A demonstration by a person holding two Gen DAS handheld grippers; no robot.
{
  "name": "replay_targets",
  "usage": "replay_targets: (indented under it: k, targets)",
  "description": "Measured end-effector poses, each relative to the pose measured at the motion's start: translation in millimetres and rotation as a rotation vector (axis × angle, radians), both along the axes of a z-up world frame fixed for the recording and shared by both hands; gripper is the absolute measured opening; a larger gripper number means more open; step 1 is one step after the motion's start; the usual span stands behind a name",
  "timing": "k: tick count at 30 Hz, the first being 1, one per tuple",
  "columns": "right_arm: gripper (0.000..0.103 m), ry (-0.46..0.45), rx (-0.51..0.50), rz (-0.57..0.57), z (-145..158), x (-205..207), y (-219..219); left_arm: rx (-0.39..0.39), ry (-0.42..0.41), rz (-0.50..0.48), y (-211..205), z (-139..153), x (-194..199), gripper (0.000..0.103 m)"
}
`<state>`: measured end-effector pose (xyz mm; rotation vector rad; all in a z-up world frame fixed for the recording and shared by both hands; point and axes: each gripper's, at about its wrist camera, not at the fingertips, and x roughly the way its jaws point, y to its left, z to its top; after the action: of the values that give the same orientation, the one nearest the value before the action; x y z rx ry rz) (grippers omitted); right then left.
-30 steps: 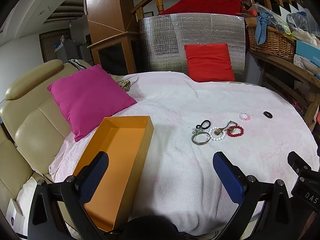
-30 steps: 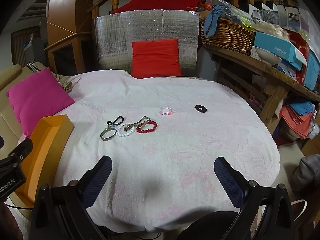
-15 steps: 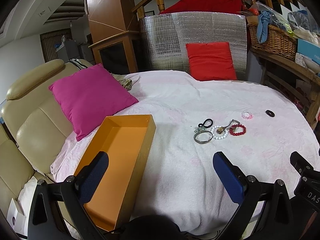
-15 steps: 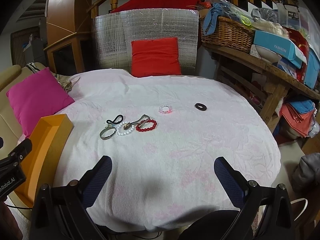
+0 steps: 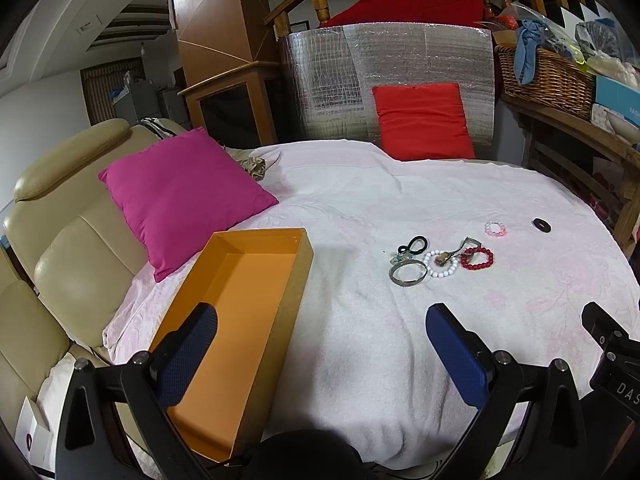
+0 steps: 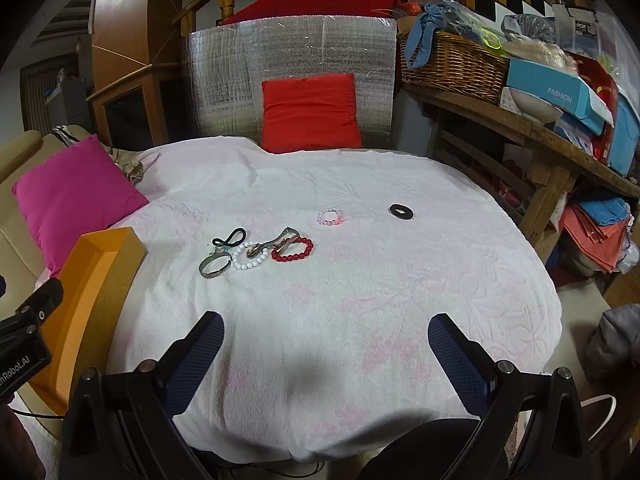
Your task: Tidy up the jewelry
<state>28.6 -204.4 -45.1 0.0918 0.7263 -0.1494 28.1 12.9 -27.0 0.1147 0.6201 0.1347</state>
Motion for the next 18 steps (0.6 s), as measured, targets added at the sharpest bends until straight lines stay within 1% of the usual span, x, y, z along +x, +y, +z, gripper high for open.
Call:
replay_targets:
  k: [6,11,14,18]
  targets:
    - [0.103,0.004,-0.006,-0.004,-0.1,4.1,-1.6,0.002,0.009,-0.001,-0.8,-0.7,5.1,0.103]
    - [0.103,0.015,0.013,-0.017,-5.8,21.0,-16.3,0.006,0.024,0.004,-4.9,-5.2,21.8,0.103]
    - [0.103,0.013,0.048,-0.017,-13.9,41.6,-37.2,0.007,0.052,0.003,-10.3,-13.2,45.2,0.103]
    - [0.103,-0.008,0.105,-0.019,-29.6,77.3,-82.6,-0.026,0.091,0.01,-17.2,-32.4,86.2,0.103]
